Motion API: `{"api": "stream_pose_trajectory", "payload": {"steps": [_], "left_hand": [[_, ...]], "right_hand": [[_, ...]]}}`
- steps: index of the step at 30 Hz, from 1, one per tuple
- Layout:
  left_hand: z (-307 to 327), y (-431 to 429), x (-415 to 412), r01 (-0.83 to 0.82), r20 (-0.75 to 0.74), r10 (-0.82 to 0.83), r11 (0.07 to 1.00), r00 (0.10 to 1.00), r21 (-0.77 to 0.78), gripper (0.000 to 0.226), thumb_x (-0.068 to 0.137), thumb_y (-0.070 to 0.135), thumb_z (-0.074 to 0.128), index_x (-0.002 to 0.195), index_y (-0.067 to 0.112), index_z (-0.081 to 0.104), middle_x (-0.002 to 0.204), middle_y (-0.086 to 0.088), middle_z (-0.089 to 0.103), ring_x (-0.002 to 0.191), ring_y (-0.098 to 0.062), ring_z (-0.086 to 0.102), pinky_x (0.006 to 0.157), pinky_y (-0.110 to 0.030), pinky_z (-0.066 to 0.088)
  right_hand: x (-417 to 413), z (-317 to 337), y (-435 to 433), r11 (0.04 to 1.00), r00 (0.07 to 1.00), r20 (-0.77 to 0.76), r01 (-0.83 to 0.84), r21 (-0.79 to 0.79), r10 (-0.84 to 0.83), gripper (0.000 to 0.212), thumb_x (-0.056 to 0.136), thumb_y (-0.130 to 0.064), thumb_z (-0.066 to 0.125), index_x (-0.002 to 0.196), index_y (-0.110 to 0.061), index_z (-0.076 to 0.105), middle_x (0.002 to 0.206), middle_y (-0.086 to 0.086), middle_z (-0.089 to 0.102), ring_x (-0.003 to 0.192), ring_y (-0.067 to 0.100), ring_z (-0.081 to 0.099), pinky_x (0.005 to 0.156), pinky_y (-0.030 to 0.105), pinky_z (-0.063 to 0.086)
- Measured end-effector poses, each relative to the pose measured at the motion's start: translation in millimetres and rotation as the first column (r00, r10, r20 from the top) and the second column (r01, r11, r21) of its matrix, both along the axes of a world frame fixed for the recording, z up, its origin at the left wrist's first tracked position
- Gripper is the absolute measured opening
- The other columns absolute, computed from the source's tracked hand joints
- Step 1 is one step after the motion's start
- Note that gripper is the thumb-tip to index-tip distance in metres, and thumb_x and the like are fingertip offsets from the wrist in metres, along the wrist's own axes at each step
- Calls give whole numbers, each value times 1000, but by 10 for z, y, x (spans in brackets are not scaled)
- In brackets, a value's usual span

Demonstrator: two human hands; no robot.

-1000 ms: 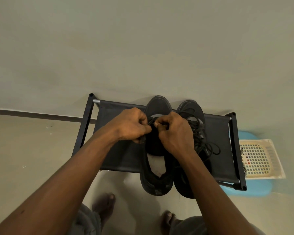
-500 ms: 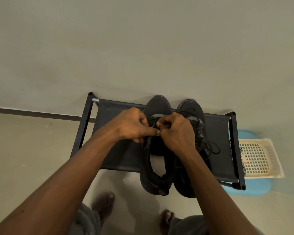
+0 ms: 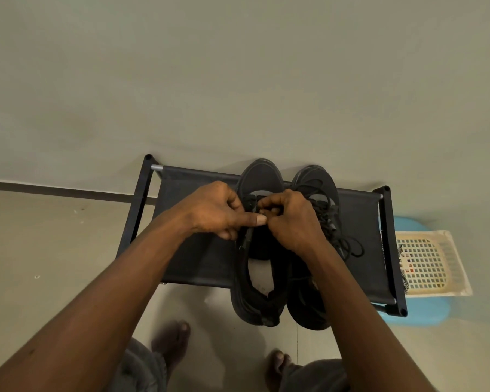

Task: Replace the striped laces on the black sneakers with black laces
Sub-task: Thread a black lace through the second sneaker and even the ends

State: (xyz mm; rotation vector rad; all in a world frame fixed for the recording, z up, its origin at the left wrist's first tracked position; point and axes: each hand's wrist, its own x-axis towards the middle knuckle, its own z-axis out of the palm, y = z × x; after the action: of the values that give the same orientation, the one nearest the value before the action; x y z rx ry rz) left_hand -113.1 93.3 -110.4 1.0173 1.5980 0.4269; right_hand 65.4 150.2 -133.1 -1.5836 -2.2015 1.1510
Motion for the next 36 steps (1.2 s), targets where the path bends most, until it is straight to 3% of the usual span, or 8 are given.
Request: {"api": "stream_pose_trajectory", "payload": {"steps": [3, 7, 14, 19, 22, 28, 32, 36], "left_hand": [[-6, -3, -2, -33, -33, 34, 999, 999, 39, 35, 93, 40, 75, 97, 5, 72, 83, -12, 78, 75, -21, 78, 71, -34, 65], [-29, 16, 56, -71, -140, 98, 980, 985, 186, 15, 97, 26, 73, 93, 12, 71, 80, -7, 77, 68, -16, 77, 72, -39, 66], [-114, 50, 83, -34, -245, 87, 977, 966, 210, 12, 99, 19, 67, 89, 18, 72, 79, -1, 77, 70, -12, 76, 80, -42, 64], [-46, 89, 84, 45, -434, 52, 977, 899, 210, 13, 96, 23, 61, 86, 23, 69, 86, 5, 73, 90, -19, 70, 85, -37, 57], [-7, 122, 117, 37, -493, 68, 979, 867, 200, 11, 92, 25, 58, 89, 25, 69, 96, 2, 74, 97, -24, 67, 88, -40, 56], [32, 145, 174, 73, -526, 32, 981, 850, 178, 15, 93, 27, 54, 100, 21, 67, 103, -3, 72, 97, -28, 66, 88, -45, 56], [83, 146, 201, 74, -530, 38, 979, 847, 190, 13, 95, 23, 53, 100, 20, 65, 102, -3, 71, 97, -28, 65, 87, -45, 56], [99, 144, 94, -84, -367, 186, 957, 912, 277, 15, 101, 19, 48, 100, 19, 63, 101, -3, 72, 98, -26, 68, 85, -43, 57]], "right_hand": [[-24, 1, -23, 998, 999, 31, -25, 54, 24, 16, 93, -14, 68, 103, -19, 79, 83, -11, 67, 77, 7, 63, 73, 29, 53], [-76, -40, -61, 991, 997, 78, -23, 134, 12, 15, 94, -21, 67, 103, -23, 79, 106, 0, 71, 92, 20, 67, 79, 37, 57], [-64, -37, -81, 985, 992, 127, -40, 166, 19, 16, 94, -27, 66, 106, -28, 77, 107, 2, 66, 96, 21, 65, 77, 30, 48], [-56, 42, -150, 968, 990, 144, -43, 249, 6, 17, 96, -32, 66, 110, -27, 74, 112, 3, 56, 95, 23, 63, 78, 34, 52], [-29, 45, -210, 954, 990, 143, -55, 296, 12, 19, 96, -33, 65, 112, -25, 72, 109, 0, 50, 89, 22, 62, 70, 32, 48], [86, 72, -412, 920, 974, 220, -130, 370, 50, 31, 96, -30, 64, 124, -20, 64, 120, 1, 44, 98, 22, 58, 70, 28, 48], [131, 92, -440, 909, 963, 265, -147, 389, 43, 31, 101, -30, 57, 131, -23, 62, 113, 2, 41, 91, 19, 54, 69, 26, 46], [177, 121, -376, 922, 961, 268, -163, 350, 69, 37, 104, -29, 52, 141, -30, 58, 110, 3, 44, 83, 17, 52, 69, 25, 42]]}}
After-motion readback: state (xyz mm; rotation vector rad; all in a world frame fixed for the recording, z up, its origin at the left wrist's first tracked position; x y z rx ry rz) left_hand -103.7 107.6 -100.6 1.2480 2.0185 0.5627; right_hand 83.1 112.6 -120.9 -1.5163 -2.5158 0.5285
